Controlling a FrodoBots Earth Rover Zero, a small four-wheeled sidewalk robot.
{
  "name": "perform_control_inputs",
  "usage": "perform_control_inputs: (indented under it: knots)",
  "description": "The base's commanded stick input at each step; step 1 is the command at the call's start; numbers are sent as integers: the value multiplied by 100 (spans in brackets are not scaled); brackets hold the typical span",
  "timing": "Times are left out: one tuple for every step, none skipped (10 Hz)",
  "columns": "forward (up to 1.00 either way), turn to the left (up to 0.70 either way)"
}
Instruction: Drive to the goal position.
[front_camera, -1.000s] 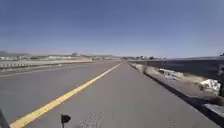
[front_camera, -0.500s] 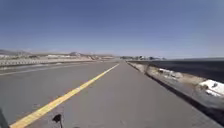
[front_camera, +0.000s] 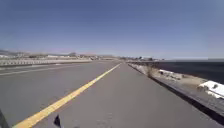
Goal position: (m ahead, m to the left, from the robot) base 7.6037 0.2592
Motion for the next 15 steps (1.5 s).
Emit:
perform_control_inputs:
  knots:
    - [85, 0]
    - [85, 0]
    - [85, 0]
    - [85, 0]
    - [85, 0]
    - [85, 0]
    - [85, 0]
    - [85, 0]
    - [85, 0]
    - [85, 0]
    - [85, 0]
    - [85, 0]
    - [85, 0]
    - [85, 0]
    - [85, 0]
